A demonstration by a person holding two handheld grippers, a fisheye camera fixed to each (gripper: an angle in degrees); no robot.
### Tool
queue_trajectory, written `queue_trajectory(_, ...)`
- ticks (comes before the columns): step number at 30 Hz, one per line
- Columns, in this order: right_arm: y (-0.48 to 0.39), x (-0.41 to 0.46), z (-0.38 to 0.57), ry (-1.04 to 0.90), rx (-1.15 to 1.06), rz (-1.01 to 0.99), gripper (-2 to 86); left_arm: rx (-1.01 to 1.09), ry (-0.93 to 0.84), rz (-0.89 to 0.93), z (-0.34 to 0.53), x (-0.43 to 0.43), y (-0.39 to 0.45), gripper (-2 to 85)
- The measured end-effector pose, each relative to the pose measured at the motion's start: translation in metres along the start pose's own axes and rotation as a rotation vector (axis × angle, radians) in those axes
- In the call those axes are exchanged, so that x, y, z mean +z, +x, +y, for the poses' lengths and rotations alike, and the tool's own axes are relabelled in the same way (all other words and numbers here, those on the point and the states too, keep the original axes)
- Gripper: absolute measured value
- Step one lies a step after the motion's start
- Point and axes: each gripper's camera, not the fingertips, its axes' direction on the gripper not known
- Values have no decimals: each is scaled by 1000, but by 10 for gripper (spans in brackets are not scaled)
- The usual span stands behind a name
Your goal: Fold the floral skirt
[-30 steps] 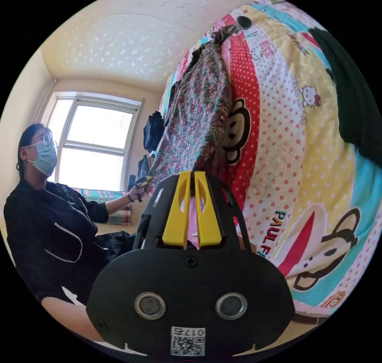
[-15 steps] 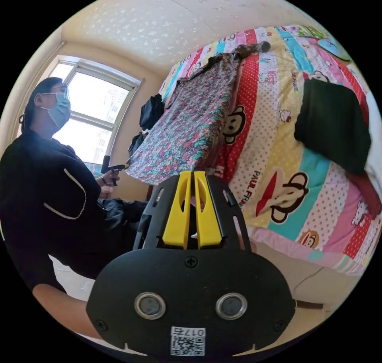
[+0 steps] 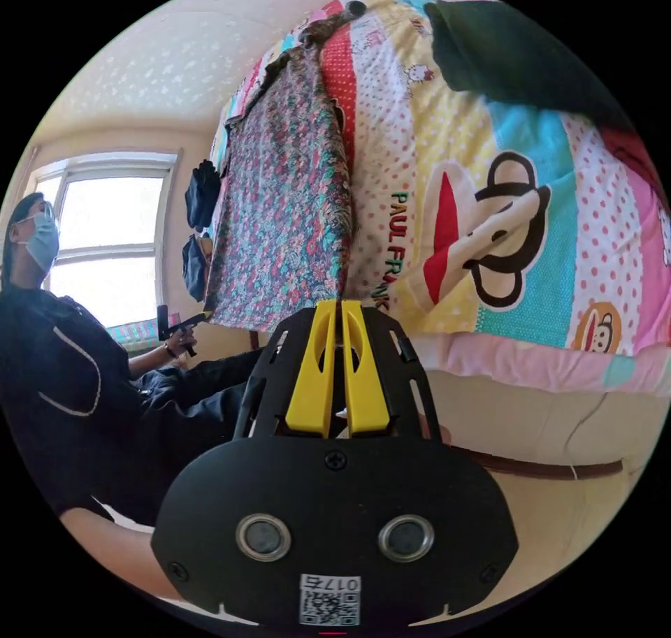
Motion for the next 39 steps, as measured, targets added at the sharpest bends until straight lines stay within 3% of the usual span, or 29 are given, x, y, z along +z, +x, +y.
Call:
queue_trajectory(6,-72,-12,-4,-124,-108,82,20,41,-108,-116,2,-64,49,19)
queue_trajectory(11,-64,38,20,-294,61,159,20,67,-348,-243,25,-25,75,20)
queue_trajectory(14,-54,81,27,-441,133,256,20,-31,-463,-227,45,14,61,25)
queue_trajectory(17,-42,123,17,-546,266,330,21,-151,-442,-174,71,43,41,32)
queue_trajectory(20,-48,155,-3,-594,266,407,22,-133,-348,-116,78,60,39,49)
queue_trajectory(23,-55,173,-17,-676,253,343,24,-171,-394,-76,74,69,37,116)
queue_trajectory(29,-61,155,-10,-876,262,432,23,-280,-392,47,101,30,26,152)
queue_trajectory(31,-59,139,-5,-869,279,457,22,-327,-470,-31,127,15,21,134)
queue_trajectory(35,-59,93,-17,-694,316,447,17,-379,-447,-115,155,-16,14,112)
queue_trajectory(39,-95,69,-86,-390,101,459,27,-329,-125,-90,91,-49,19,102)
